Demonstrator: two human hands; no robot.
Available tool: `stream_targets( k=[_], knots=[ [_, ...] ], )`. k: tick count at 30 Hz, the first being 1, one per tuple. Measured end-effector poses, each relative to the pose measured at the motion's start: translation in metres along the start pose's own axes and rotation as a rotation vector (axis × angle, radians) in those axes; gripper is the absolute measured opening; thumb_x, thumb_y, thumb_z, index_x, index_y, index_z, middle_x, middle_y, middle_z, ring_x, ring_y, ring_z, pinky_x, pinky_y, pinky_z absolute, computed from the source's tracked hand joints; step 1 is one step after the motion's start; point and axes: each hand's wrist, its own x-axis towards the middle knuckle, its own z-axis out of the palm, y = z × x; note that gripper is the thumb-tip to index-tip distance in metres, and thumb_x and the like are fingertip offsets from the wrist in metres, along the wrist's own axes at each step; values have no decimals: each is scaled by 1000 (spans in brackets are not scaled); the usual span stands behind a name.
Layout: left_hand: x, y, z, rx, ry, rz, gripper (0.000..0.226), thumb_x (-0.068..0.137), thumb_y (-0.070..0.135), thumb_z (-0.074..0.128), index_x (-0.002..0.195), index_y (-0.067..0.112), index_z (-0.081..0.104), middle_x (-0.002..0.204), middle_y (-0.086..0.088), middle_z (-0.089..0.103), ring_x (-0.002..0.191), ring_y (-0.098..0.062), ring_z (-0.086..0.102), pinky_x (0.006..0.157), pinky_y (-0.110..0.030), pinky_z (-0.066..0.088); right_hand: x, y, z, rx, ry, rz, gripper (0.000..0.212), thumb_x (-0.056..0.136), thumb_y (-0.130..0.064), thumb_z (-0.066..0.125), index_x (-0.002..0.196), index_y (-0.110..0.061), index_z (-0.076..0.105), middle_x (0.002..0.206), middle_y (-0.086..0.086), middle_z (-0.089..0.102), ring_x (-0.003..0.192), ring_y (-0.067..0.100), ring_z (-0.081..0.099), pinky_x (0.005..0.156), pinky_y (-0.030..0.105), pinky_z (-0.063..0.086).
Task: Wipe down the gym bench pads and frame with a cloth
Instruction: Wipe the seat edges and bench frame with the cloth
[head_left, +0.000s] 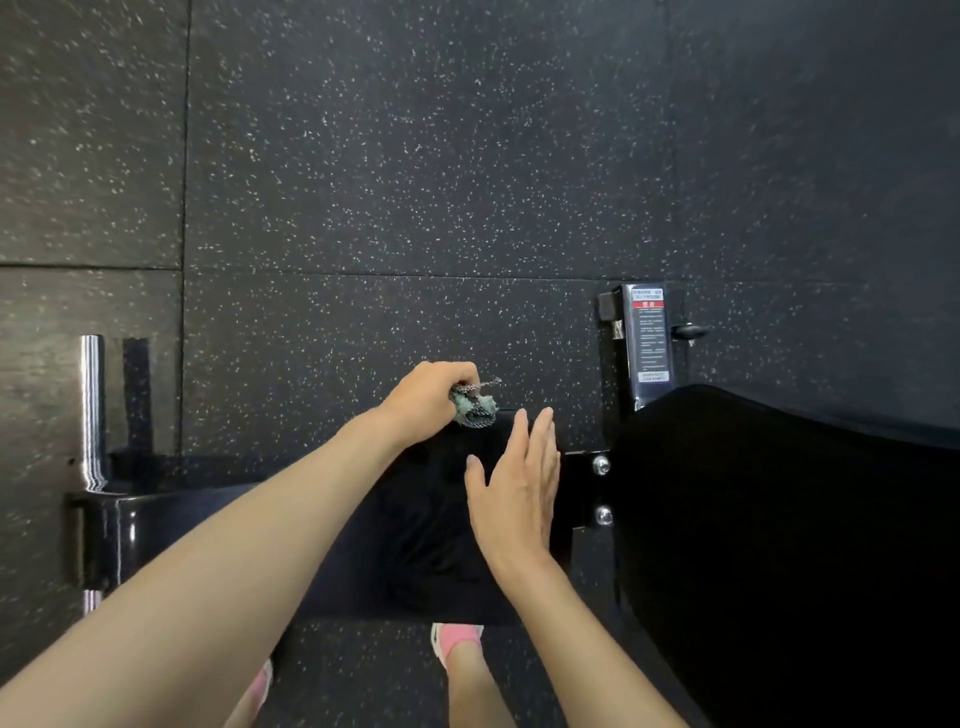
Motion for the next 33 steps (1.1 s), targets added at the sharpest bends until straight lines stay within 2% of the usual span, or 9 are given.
stream_targets(
  k=[4,7,13,16,17,20,24,28,33],
  knots=[
    [-26,-49,-24,-34,-76,-39,39,74,-18,39,91,10,61,81,-2,64,68,-3,53,64,-23,39,-20,-22,24,-19,6,-9,77,99,-38,45,154,-11,-2,159,10,-19,148,21,-14,121,37,-1],
    [-50,-85,-38,-63,-72,-44,41,72,-17,37,92,10,60,81,-4,63,75,-18,52,67,-28,37,-41,-45,50,1,7,10,79,98,-43,45,154,-11,-1,159,10,-19,148,21,-13,122,37,1],
    [-84,-119,-64,-99,-111,-17,43,76,-18,35,97,10,59,73,5,52,67,-12,43,52,-11,32,-75,-84,92,53,54,53,84,95,-51,47,154,-11,2,160,11,-15,148,22,-7,121,36,6],
    [-83,-134,-75,-97,-157,7,47,76,-19,32,100,11,60,86,-4,59,74,-18,49,60,-20,38,-79,-93,100,47,79,55,86,93,-50,51,154,-12,3,161,11,-13,148,23,-3,120,36,9],
    [-80,-137,-75,-109,-140,24,46,76,-19,33,97,12,60,90,-8,61,77,-22,51,62,-27,40,-78,-93,102,39,82,55,87,93,-49,53,154,-12,4,161,11,-12,148,24,-3,119,37,10],
    [-66,-128,-70,-209,-44,65,41,78,-18,36,93,9,64,92,-12,65,81,-25,53,63,-30,37,-74,-92,101,31,87,73,89,91,-48,57,154,-12,6,161,11,-10,147,23,-1,119,37,14],
    [-63,-121,-49,-254,-78,20,55,79,-18,35,112,10,69,121,-8,64,115,-25,52,91,-29,41,-70,-90,101,24,83,102,92,88,-50,60,154,-14,7,161,9,-8,147,23,1,118,40,17],
    [-76,-149,-42,-419,-54,-17,47,73,-16,39,67,23,63,68,0,62,70,-13,51,65,-26,39,-68,-95,109,20,98,105,95,86,-53,61,154,-15,8,161,9,-8,147,23,0,119,41,13],
    [-93,-157,-45,-507,-16,-24,45,72,-17,41,59,23,58,58,9,53,58,-6,45,58,-22,37,-71,-100,118,70,153,110,94,86,-50,63,154,-15,9,161,10,-8,147,22,0,119,40,10]
  ],
)
